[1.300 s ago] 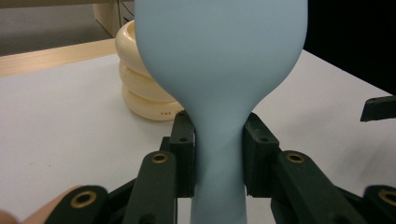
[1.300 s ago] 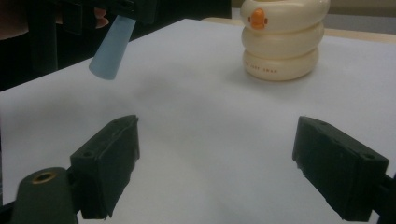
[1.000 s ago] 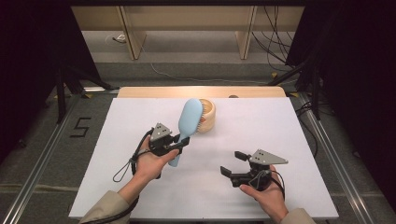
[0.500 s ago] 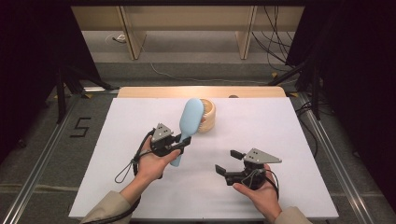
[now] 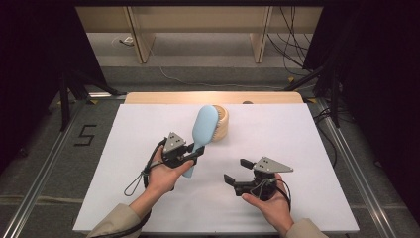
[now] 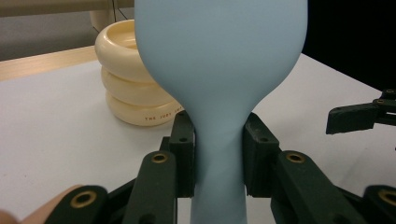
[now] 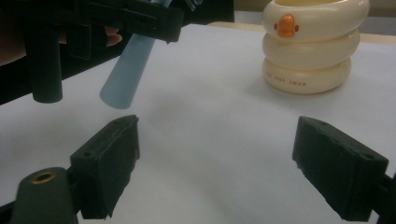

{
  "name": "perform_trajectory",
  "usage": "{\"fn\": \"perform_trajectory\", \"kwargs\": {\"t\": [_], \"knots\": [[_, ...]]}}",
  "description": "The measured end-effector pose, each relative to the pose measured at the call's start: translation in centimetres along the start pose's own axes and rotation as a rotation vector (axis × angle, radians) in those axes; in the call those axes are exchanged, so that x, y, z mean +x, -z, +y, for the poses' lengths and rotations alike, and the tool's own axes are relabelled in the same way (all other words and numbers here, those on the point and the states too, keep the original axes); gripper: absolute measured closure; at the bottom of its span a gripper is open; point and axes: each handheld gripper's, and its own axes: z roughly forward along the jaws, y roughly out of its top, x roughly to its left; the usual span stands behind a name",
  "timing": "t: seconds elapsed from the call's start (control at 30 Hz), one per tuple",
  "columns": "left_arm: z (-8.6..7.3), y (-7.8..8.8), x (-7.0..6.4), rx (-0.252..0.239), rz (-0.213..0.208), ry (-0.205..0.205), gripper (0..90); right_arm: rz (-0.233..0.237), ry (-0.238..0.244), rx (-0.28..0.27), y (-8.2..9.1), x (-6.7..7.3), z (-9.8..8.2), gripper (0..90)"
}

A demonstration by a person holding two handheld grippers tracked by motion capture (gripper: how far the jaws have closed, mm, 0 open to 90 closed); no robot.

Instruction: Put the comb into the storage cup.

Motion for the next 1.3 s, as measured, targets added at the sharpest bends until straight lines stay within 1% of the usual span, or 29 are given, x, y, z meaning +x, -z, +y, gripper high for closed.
{"fn": "perform_trajectory", "kwargs": {"t": [0.23,0.47,0.6,0.77,1.3], "knots": [[-0.3,-0.3,-0.2,0.004,-0.003,-0.006,69.2,0.008,-0.003,0.003,-0.5,0.4,0.1,15.9],[-0.2,-0.3,-0.2,-0.008,0.0,-0.003,69.2,0.016,-0.001,0.006,-1.1,0.8,0.3,15.9],[-0.3,-0.4,-0.4,-0.011,-0.004,-0.003,69.2,0.021,0.002,0.004,-1.4,1.1,0.4,15.9],[-0.4,-0.6,-0.6,-0.003,-0.012,-0.005,69.2,0.03,-0.001,0.004,-1.9,1.3,0.5,15.9],[-0.5,-0.6,-1.1,-0.017,-0.022,0.0,69.2,0.049,-0.008,0.019,-3.5,2.3,0.6,15.9]]}}
